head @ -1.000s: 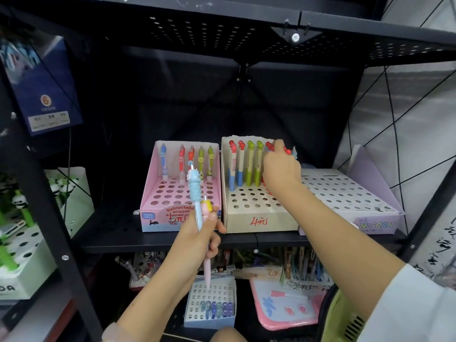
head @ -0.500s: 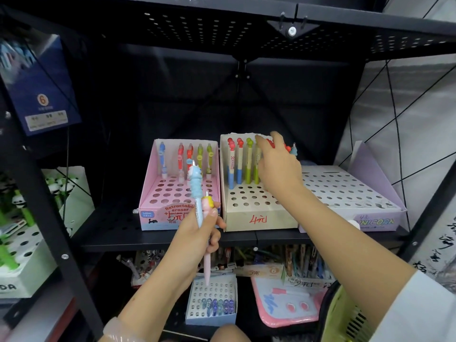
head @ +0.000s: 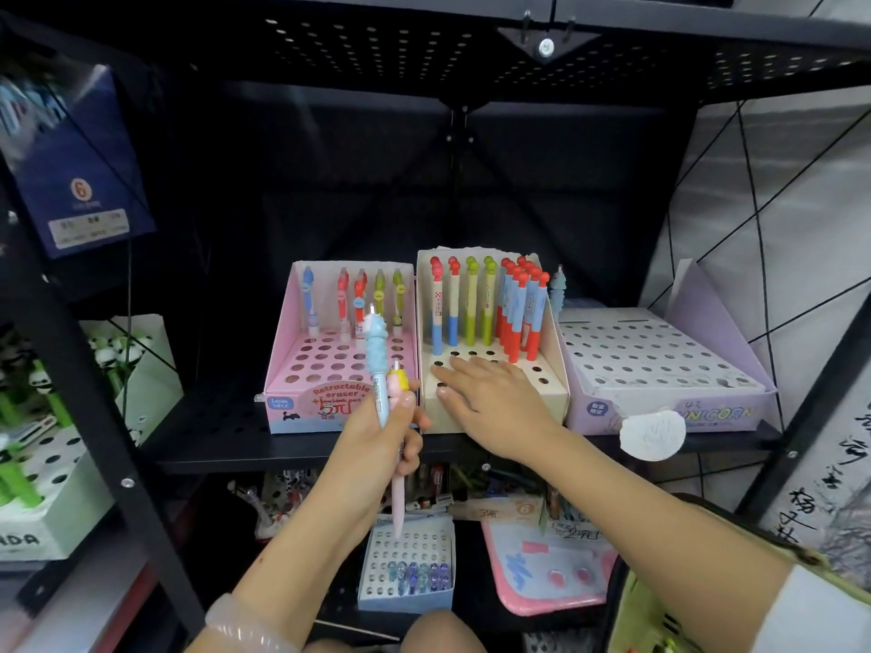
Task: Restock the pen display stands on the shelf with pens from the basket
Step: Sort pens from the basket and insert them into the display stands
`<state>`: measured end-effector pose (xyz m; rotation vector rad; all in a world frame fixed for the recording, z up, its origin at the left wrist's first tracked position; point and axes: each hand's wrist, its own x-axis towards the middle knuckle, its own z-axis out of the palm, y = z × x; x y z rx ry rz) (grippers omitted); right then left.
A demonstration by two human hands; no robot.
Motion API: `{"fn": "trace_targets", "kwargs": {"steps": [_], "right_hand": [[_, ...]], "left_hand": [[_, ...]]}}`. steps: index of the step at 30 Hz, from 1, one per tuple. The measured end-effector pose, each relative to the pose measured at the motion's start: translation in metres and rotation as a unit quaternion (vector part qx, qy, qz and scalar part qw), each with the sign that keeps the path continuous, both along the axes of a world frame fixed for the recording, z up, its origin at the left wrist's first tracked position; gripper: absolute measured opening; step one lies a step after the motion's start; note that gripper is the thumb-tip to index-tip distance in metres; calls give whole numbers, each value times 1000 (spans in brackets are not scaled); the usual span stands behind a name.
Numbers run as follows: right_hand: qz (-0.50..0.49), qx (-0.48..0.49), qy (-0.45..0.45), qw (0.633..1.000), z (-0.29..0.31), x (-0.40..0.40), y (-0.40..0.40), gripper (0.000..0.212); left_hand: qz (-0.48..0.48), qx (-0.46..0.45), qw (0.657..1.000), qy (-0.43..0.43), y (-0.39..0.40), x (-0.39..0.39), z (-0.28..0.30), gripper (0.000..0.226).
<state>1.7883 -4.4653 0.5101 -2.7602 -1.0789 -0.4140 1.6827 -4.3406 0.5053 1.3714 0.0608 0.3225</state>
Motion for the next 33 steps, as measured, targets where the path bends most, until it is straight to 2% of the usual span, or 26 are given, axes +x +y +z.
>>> {"fn": "trace_targets", "kwargs": {"steps": [4, 7, 8, 9, 11, 12, 14, 17, 21, 25, 29, 33], "right_hand": [[7, 20, 7, 1000, 3, -2, 1, 43], [37, 176, 5, 984, 10, -13, 6, 34], [52, 245, 48, 967, 15, -18, 8, 29], [74, 298, 130, 943, 20, -24, 11, 26], [132, 330, 313, 881, 30, -34, 16, 28], [152, 326, 371, 856, 33, -36, 16, 30], [174, 328, 441, 817, 37, -38, 16, 26], [183, 359, 482, 778, 38, -40, 15, 21], [127, 429, 424, 788, 51, -26, -4, 18], [66, 558, 327, 760, 84, 3, -44, 21], [0, 586, 158, 795, 111, 42, -94, 17], [-71, 561, 61, 822, 116, 81, -132, 8]], "left_hand": [[-8, 10, 1000, -5, -1, -1, -1, 19], [-13, 22, 1000, -13, 1, -2, -1, 16], [-13, 26, 999, -17, 2, -2, -1, 14], [-13, 30, 999, -20, 3, -3, -1, 13], [-18, 33, 999, -24, 5, -3, 0, 17], [-23, 32, 999, -25, 5, -4, 0, 20], [-43, 18, 999, -26, 6, -7, 1, 29], [-70, -3, 997, -23, 5, -9, 4, 40], [-29, 24, 999, 13, -1, 0, 10, 26], [-13, 99, 995, 23, -16, 14, 21, 17], [-26, 119, 993, 2, -39, 37, 29, 23], [-53, 81, 995, -3, -66, 61, 34, 29]]}}
